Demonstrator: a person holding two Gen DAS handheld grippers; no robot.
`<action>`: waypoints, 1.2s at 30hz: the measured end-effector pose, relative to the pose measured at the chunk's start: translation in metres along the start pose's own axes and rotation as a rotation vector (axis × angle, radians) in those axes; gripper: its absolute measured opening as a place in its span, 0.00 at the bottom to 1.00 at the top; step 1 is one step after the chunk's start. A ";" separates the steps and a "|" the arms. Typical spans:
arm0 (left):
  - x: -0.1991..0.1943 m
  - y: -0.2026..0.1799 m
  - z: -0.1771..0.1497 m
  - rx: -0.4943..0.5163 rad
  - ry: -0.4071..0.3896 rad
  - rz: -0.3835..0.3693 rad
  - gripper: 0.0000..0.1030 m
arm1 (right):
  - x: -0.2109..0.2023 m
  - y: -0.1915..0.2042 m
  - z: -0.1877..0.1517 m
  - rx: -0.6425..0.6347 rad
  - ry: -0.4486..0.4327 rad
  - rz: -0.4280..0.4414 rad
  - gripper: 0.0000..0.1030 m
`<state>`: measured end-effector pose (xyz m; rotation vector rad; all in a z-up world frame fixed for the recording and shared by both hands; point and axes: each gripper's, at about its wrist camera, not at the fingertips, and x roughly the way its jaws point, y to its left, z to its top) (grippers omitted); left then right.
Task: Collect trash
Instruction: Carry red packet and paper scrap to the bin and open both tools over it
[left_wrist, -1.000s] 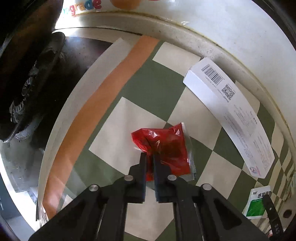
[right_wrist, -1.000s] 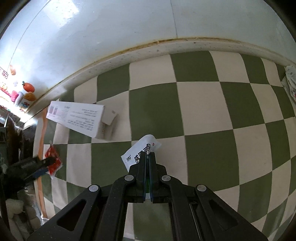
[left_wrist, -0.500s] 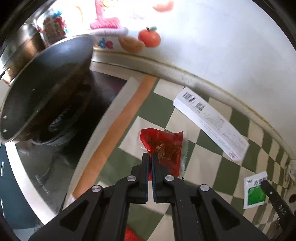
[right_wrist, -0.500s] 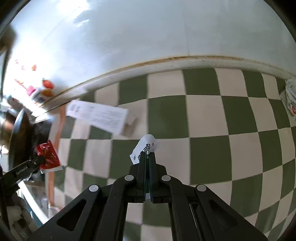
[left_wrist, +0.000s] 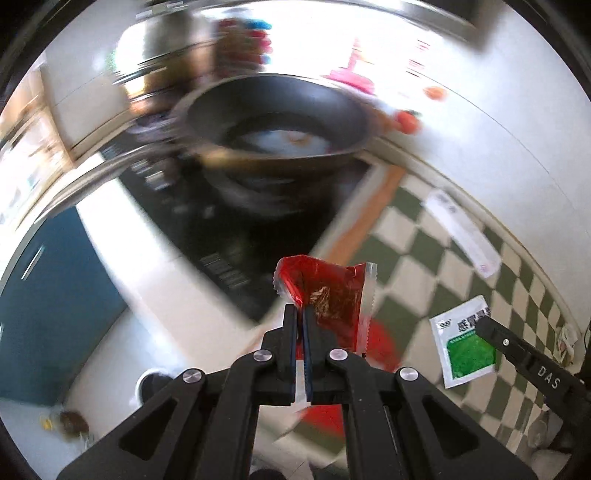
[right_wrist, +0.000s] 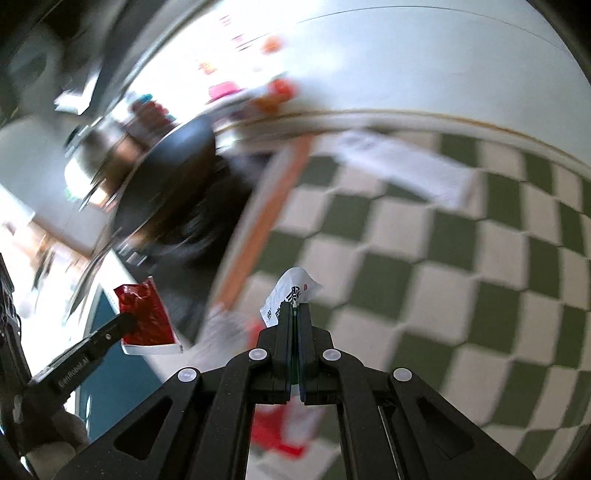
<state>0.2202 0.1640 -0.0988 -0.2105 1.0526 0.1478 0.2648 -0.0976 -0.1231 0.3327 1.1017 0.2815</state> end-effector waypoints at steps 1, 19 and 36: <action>-0.007 0.023 -0.008 -0.031 0.003 0.013 0.00 | 0.009 0.030 -0.013 -0.038 0.028 0.032 0.02; 0.192 0.413 -0.282 -0.624 0.338 0.135 0.00 | 0.370 0.263 -0.340 -0.402 0.516 0.111 0.02; 0.416 0.508 -0.431 -0.780 0.533 0.078 0.82 | 0.668 0.235 -0.512 -0.644 0.795 -0.030 0.68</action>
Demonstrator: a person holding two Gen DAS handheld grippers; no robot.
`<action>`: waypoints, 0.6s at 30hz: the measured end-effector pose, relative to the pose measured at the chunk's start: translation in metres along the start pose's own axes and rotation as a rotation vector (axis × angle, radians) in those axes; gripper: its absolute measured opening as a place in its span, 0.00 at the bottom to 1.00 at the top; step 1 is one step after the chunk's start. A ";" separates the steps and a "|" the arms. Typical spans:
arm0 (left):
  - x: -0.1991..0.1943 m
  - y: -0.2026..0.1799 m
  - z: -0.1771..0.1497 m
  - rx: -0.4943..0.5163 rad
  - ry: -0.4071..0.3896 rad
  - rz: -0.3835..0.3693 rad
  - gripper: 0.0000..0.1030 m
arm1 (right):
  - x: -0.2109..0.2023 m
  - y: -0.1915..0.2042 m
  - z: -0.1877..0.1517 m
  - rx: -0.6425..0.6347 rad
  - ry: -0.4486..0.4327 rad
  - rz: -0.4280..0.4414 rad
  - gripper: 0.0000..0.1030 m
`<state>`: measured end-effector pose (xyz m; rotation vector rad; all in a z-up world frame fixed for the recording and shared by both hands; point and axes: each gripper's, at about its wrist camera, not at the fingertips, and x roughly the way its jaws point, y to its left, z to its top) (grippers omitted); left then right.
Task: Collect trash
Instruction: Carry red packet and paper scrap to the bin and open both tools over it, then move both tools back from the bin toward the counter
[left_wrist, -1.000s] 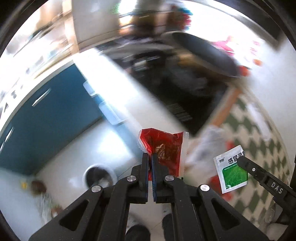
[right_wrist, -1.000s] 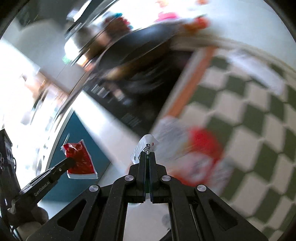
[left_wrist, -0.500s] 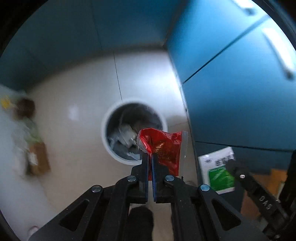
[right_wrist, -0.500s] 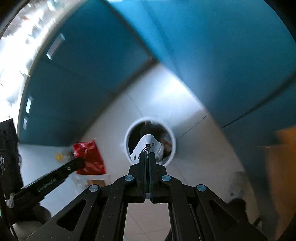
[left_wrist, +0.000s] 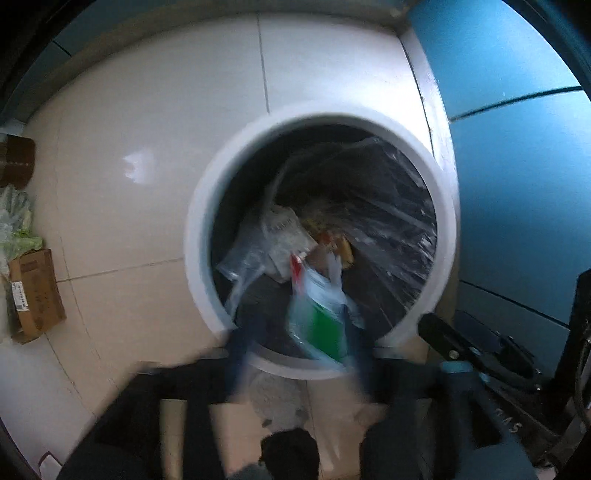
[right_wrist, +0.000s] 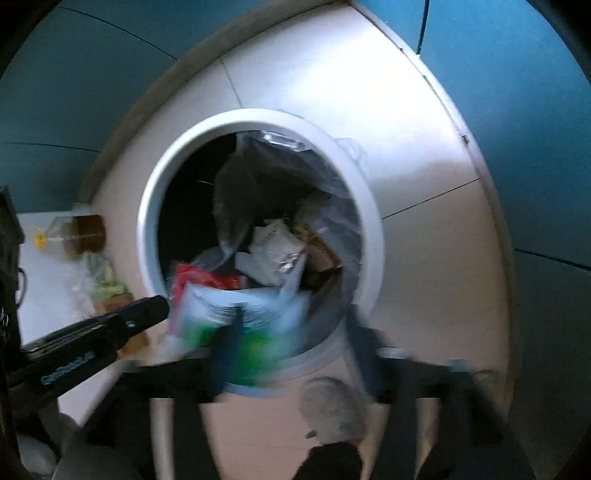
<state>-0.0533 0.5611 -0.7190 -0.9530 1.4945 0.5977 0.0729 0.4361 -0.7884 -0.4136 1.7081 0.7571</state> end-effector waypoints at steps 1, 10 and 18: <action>-0.005 0.002 -0.001 0.007 -0.022 0.027 0.90 | -0.003 -0.002 0.000 -0.006 -0.004 -0.020 0.68; -0.083 0.014 -0.039 0.028 -0.148 0.239 0.95 | -0.086 0.021 -0.029 -0.128 -0.121 -0.207 1.00; -0.207 -0.006 -0.096 -0.017 -0.258 0.237 0.95 | -0.214 0.057 -0.064 -0.173 -0.205 -0.209 1.00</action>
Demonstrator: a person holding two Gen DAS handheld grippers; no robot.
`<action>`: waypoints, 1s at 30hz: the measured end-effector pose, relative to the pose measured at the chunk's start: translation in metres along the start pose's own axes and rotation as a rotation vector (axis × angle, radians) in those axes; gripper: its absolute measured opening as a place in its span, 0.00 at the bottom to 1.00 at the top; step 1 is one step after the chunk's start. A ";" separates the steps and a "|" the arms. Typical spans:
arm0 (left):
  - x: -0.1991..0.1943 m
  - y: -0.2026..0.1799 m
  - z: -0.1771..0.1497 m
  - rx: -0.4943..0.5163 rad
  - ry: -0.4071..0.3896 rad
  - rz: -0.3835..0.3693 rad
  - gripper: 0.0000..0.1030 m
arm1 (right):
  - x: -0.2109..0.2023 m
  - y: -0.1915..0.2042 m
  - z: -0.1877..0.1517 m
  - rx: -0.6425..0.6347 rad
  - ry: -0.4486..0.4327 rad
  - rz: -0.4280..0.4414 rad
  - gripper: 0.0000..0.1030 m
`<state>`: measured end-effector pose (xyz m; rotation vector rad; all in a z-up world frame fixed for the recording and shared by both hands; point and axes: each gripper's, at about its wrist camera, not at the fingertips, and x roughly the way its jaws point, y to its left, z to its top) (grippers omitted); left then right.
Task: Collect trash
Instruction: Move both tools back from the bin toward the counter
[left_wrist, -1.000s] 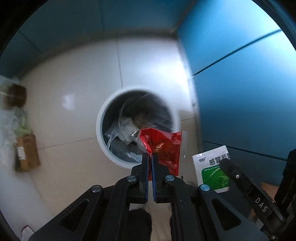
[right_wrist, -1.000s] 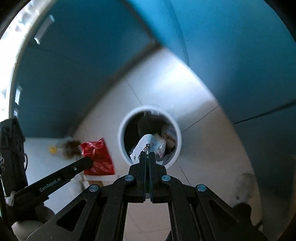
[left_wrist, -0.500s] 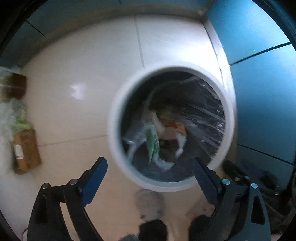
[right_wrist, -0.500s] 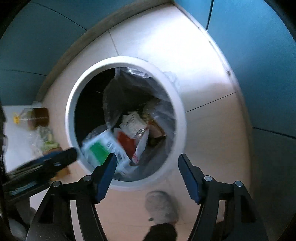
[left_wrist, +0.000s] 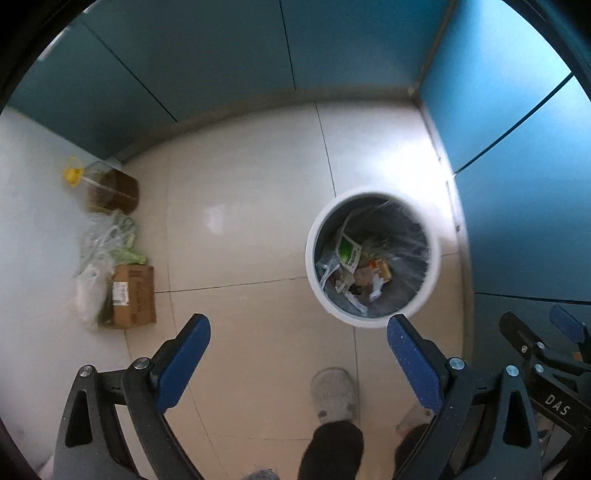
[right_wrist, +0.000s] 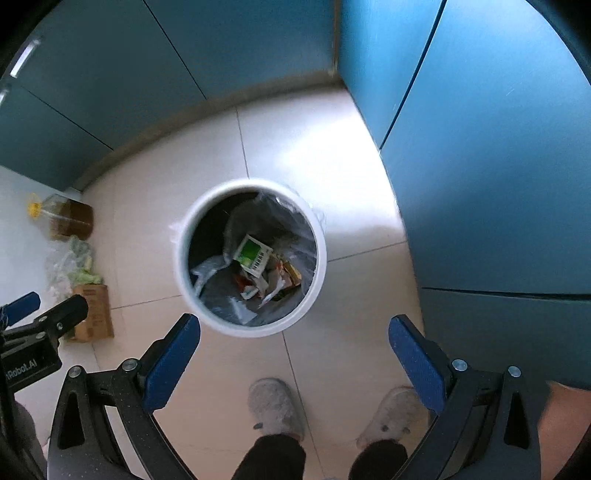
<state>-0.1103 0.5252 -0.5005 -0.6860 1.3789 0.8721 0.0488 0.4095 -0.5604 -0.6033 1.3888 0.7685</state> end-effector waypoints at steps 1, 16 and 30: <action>-0.016 0.001 -0.003 -0.002 -0.013 0.002 0.95 | -0.027 -0.001 -0.003 -0.007 -0.013 -0.001 1.00; -0.240 0.001 -0.080 -0.034 -0.156 -0.012 0.95 | -0.304 -0.013 -0.059 -0.055 -0.177 0.058 1.00; -0.379 -0.167 -0.090 0.150 -0.268 -0.176 0.95 | -0.471 -0.214 -0.131 0.310 -0.333 0.191 1.00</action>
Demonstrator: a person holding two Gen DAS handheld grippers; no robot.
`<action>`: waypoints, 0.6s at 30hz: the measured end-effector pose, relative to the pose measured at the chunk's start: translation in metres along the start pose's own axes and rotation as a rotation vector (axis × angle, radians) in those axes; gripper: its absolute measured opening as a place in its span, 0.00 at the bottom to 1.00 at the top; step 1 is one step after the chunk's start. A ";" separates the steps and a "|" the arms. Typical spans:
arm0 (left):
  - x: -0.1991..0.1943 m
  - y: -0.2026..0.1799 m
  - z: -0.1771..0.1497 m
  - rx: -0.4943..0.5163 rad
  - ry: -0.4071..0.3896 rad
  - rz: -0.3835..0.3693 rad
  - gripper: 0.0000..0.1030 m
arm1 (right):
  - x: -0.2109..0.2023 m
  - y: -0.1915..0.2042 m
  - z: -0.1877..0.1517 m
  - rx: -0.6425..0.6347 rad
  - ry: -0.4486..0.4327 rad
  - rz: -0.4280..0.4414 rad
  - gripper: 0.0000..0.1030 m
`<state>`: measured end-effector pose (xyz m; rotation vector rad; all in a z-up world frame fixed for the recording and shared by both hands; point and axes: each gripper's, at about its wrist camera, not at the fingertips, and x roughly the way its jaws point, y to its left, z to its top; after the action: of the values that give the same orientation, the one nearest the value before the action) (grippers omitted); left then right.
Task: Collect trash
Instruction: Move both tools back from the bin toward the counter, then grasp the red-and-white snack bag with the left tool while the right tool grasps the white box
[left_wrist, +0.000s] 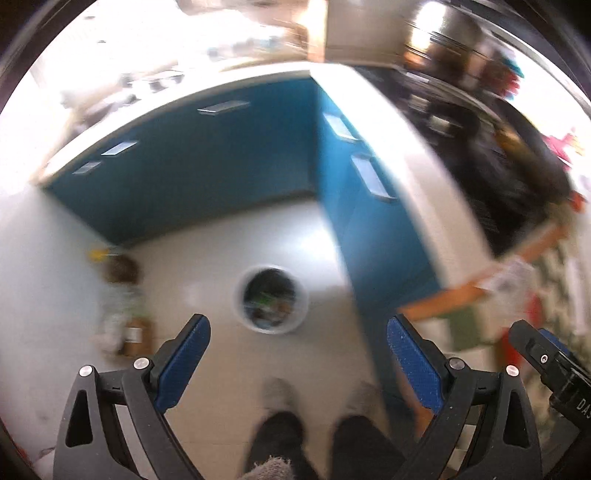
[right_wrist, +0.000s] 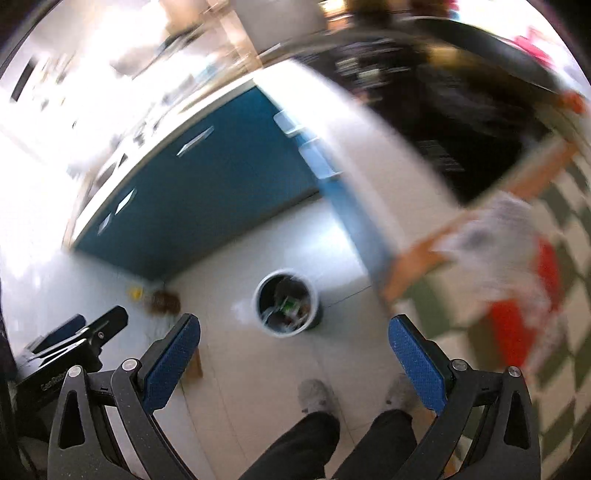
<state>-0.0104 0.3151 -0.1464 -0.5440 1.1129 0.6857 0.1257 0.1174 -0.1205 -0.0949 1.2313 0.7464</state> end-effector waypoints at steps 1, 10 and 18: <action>0.006 -0.023 0.003 0.011 0.029 -0.047 0.95 | -0.012 -0.027 0.002 0.038 -0.020 -0.021 1.00; 0.121 -0.225 -0.017 0.058 0.340 -0.281 0.94 | -0.090 -0.282 0.012 0.369 -0.105 -0.244 1.00; 0.137 -0.301 -0.018 0.136 0.272 -0.129 0.37 | -0.099 -0.405 0.018 0.496 -0.125 -0.303 1.00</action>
<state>0.2376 0.1289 -0.2631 -0.5987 1.3551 0.4275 0.3548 -0.2301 -0.1566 0.1682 1.2153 0.1704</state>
